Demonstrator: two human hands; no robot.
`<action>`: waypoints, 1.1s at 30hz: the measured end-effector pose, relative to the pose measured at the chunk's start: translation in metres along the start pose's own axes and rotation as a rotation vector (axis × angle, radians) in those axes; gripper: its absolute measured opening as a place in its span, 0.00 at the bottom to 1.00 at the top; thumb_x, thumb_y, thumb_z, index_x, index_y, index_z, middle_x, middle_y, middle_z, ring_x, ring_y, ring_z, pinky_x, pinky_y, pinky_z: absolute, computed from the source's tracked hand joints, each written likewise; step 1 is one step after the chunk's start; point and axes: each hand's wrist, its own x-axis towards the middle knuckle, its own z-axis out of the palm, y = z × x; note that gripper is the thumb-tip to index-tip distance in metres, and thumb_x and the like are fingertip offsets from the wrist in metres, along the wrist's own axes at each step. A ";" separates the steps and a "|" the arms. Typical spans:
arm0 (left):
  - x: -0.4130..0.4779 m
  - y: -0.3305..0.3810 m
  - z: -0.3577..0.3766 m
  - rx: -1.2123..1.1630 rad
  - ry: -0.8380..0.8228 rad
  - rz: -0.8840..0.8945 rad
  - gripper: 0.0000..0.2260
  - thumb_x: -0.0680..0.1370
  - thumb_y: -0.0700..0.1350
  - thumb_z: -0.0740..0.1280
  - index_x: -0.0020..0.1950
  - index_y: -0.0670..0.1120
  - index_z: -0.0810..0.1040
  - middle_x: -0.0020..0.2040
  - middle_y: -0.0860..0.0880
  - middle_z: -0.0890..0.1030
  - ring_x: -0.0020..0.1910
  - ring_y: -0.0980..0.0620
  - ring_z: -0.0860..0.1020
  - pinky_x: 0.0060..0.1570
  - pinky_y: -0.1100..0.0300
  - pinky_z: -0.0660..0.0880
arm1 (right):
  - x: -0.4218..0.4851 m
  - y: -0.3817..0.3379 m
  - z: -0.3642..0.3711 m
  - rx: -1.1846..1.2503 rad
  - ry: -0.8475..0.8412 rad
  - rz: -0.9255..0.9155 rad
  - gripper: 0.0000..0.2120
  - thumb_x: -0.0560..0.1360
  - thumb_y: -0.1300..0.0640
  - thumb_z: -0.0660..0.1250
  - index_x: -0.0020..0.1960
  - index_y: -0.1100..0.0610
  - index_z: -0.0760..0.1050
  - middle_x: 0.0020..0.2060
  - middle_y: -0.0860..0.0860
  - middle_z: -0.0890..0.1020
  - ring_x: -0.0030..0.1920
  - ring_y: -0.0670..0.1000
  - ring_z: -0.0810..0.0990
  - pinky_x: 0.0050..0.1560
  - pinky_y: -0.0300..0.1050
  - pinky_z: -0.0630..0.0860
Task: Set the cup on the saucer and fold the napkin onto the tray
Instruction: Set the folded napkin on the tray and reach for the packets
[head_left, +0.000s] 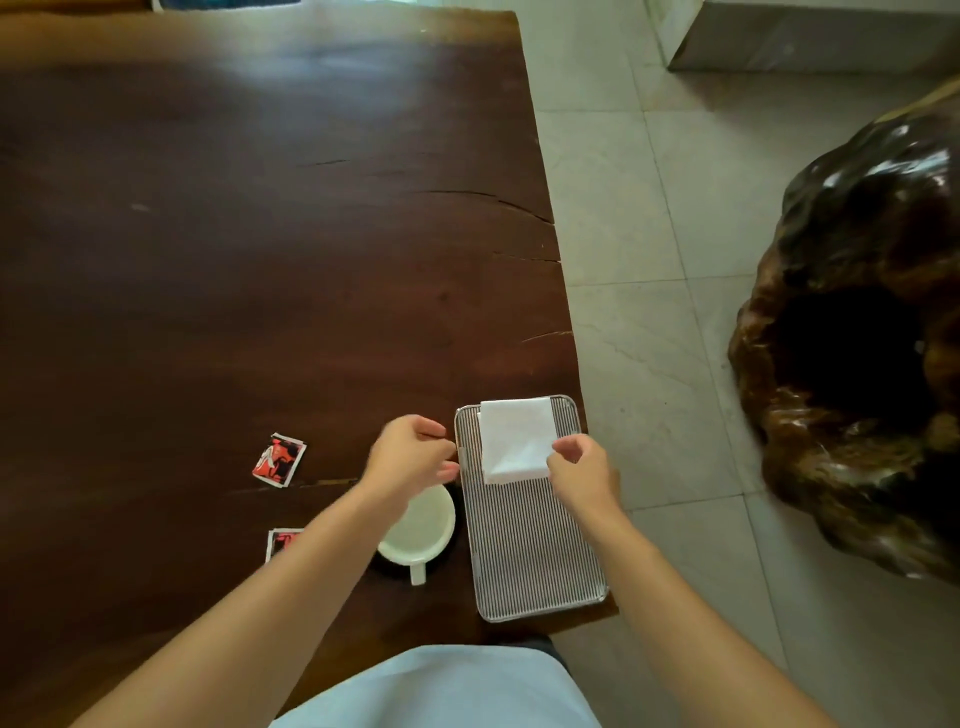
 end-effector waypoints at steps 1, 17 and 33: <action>-0.003 0.001 -0.015 -0.027 0.030 0.012 0.13 0.78 0.33 0.67 0.62 0.38 0.76 0.51 0.41 0.81 0.45 0.43 0.85 0.52 0.49 0.83 | -0.005 -0.005 0.004 -0.001 -0.007 -0.024 0.08 0.76 0.59 0.66 0.54 0.53 0.78 0.49 0.52 0.83 0.49 0.54 0.83 0.48 0.51 0.82; -0.015 -0.113 -0.201 0.073 0.495 -0.067 0.11 0.77 0.39 0.72 0.54 0.52 0.77 0.51 0.49 0.82 0.49 0.50 0.83 0.51 0.49 0.83 | -0.105 -0.121 0.152 -0.301 -0.419 -0.445 0.11 0.76 0.60 0.67 0.58 0.54 0.79 0.48 0.49 0.82 0.49 0.48 0.80 0.44 0.38 0.73; 0.062 -0.090 -0.184 1.238 0.025 0.339 0.34 0.77 0.37 0.71 0.78 0.54 0.59 0.78 0.42 0.55 0.71 0.38 0.63 0.58 0.48 0.79 | -0.139 -0.048 0.253 -1.009 -0.454 -0.714 0.33 0.77 0.62 0.69 0.76 0.48 0.59 0.80 0.59 0.52 0.74 0.62 0.61 0.67 0.52 0.71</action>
